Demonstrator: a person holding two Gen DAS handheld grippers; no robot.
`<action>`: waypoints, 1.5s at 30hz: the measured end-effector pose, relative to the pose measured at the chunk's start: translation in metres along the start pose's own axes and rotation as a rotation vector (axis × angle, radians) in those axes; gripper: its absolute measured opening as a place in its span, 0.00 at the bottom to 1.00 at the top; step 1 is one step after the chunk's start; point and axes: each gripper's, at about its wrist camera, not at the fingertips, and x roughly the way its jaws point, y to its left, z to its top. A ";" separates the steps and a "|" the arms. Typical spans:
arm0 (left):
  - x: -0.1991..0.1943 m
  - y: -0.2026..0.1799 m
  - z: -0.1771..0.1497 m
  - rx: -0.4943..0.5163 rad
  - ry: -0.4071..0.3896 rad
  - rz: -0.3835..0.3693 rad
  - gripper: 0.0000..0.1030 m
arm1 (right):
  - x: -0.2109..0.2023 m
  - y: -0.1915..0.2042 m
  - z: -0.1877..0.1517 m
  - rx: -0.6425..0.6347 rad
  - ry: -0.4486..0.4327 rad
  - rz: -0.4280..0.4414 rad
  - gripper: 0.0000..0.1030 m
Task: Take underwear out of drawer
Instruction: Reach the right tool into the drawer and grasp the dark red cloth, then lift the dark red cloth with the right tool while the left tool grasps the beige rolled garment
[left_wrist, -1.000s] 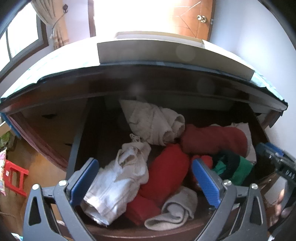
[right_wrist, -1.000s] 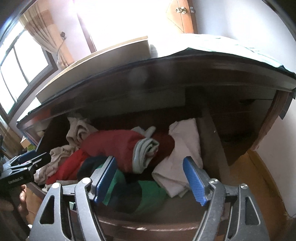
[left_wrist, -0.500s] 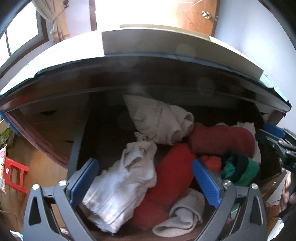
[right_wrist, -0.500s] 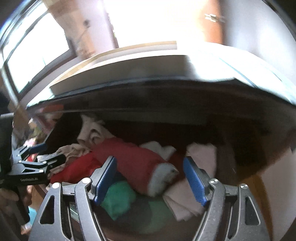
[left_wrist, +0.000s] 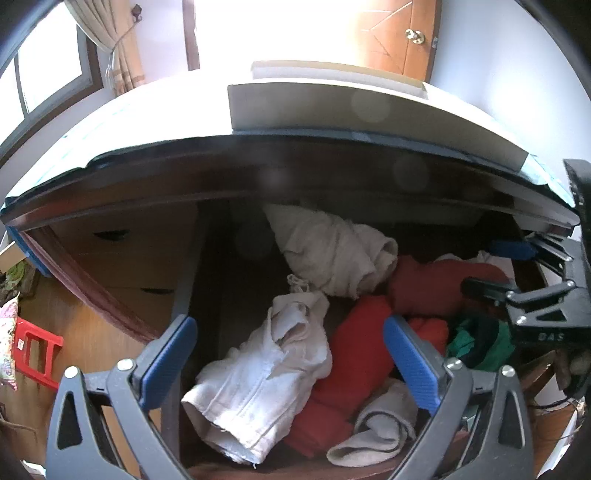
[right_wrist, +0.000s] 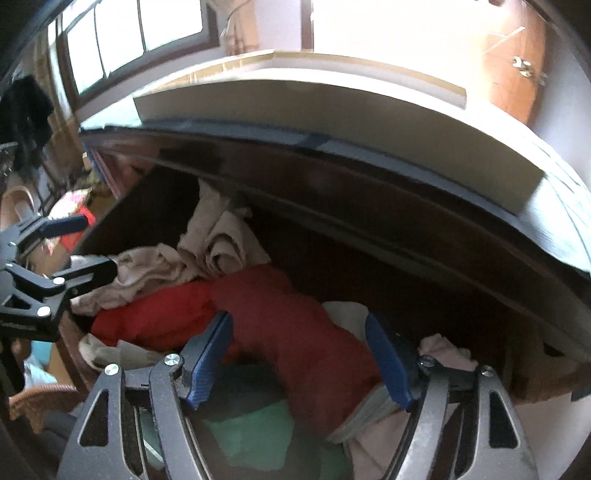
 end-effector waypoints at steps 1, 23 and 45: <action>0.001 0.001 0.000 -0.002 0.001 -0.001 0.99 | 0.005 0.000 0.002 -0.011 0.015 0.002 0.74; 0.015 -0.008 0.006 0.026 0.039 -0.035 0.99 | 0.031 0.010 -0.005 -0.094 0.210 0.046 0.37; 0.056 -0.051 0.047 -0.216 0.066 0.006 0.97 | -0.046 -0.054 -0.055 0.378 -0.174 0.225 0.36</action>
